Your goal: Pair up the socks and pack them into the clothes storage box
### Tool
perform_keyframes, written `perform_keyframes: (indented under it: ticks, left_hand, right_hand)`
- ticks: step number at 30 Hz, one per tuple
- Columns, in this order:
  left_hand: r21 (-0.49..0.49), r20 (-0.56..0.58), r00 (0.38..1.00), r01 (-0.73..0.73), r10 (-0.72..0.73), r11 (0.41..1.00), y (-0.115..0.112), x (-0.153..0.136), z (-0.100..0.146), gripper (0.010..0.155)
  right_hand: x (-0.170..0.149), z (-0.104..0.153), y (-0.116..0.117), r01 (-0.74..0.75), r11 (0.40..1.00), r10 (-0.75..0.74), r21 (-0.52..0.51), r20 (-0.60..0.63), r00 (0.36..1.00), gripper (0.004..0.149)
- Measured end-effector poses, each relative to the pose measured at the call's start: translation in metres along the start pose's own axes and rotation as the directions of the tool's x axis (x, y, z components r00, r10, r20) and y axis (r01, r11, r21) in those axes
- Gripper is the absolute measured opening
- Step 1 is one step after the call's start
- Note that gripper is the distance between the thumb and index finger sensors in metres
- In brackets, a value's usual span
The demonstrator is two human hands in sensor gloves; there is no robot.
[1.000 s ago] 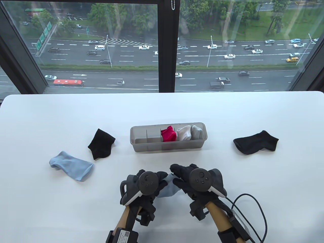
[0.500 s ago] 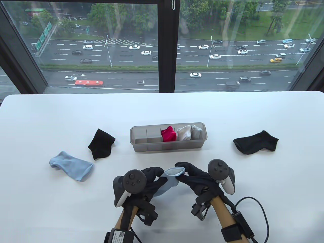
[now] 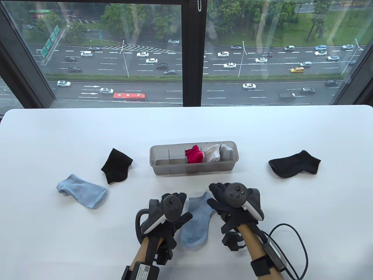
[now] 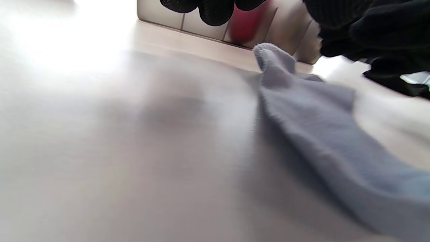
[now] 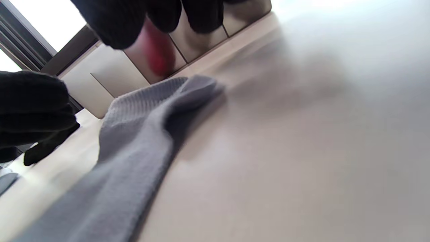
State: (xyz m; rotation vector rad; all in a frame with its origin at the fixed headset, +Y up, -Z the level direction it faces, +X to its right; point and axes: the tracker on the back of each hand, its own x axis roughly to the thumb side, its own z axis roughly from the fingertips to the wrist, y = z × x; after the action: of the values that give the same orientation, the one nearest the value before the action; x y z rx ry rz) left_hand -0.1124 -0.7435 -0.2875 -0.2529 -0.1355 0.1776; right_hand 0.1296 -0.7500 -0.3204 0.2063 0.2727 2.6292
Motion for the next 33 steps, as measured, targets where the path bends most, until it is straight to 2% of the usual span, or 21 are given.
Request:
perform_keyframes:
  ticks: [4,7,10,12,15,16,18,22,24,26,28,29,30,33]
  left_hand:
    - [0.030,-0.138,0.988,0.077,-0.072,0.997,0.010,-0.018,0.001,0.078]
    - [0.088,-0.238,0.970,0.076,-0.053,0.993,0.026,-0.038,0.003,0.079]
    - [0.102,-0.387,0.922,0.038,0.005,0.994,0.049,-0.083,0.001,0.082]
    - [0.058,-0.489,0.872,0.059,-0.023,0.997,0.060,-0.118,-0.001,0.084]
    - [-0.119,-0.641,0.754,0.092,-0.147,0.989,0.058,-0.169,-0.006,0.087]
    - [-0.143,-0.659,0.735,0.089,-0.162,0.986,0.053,-0.181,-0.008,0.087]
    - [-0.131,-0.654,0.744,0.067,-0.138,0.989,0.043,-0.198,-0.014,0.086]
    - [-0.199,-0.673,0.734,-0.054,-0.097,0.978,0.028,-0.212,-0.025,0.085]
    - [-0.146,-0.686,0.725,-0.052,-0.063,0.988,0.030,-0.212,-0.025,0.085]
    - [-0.086,-0.711,0.697,0.037,-0.088,0.996,0.032,-0.210,-0.023,0.070]
    - [-0.107,-0.710,0.690,0.090,-0.139,0.990,0.032,-0.206,-0.021,0.064]
    - [-0.063,-0.706,0.697,0.121,-0.130,0.991,0.031,-0.204,-0.020,0.058]
    - [-0.043,-0.721,0.676,0.172,-0.150,0.984,0.032,-0.203,-0.018,0.047]
    - [-0.038,-0.711,0.695,0.108,-0.103,0.993,0.032,-0.203,-0.012,0.044]
  right_hand:
    - [-0.001,0.014,-0.015,-0.150,0.985,0.148,-0.081,-0.036,0.988,0.069]
    - [-0.005,0.022,-0.021,-0.236,0.961,0.232,-0.142,-0.048,0.972,0.071]
    - [-0.010,0.027,-0.026,-0.315,0.935,0.308,-0.166,-0.068,0.949,0.071]
    - [-0.011,0.026,-0.030,-0.331,0.928,0.322,-0.172,-0.081,0.943,0.071]
    - [-0.010,0.022,-0.032,-0.293,0.940,0.283,-0.172,-0.083,0.956,0.071]
    - [-0.010,0.021,-0.032,-0.287,0.944,0.277,-0.165,-0.083,0.957,0.071]
    - [-0.010,0.021,-0.031,-0.289,0.943,0.279,-0.163,-0.081,0.957,0.071]
    - [-0.007,0.022,-0.027,-0.276,0.953,0.270,-0.128,-0.065,0.961,0.071]
    - [-0.006,0.022,-0.027,-0.263,0.956,0.256,-0.133,-0.063,0.965,0.071]
    - [-0.006,0.023,-0.027,-0.255,0.958,0.248,-0.132,-0.062,0.967,0.071]
    - [-0.006,0.023,-0.026,-0.249,0.960,0.244,-0.126,-0.056,0.968,0.070]
    - [-0.006,0.023,-0.026,-0.251,0.960,0.246,-0.124,-0.051,0.968,0.070]
    - [-0.006,0.023,-0.026,-0.254,0.960,0.249,-0.122,-0.050,0.967,0.070]
    - [-0.005,0.024,-0.024,-0.253,0.962,0.250,-0.104,-0.040,0.967,0.070]
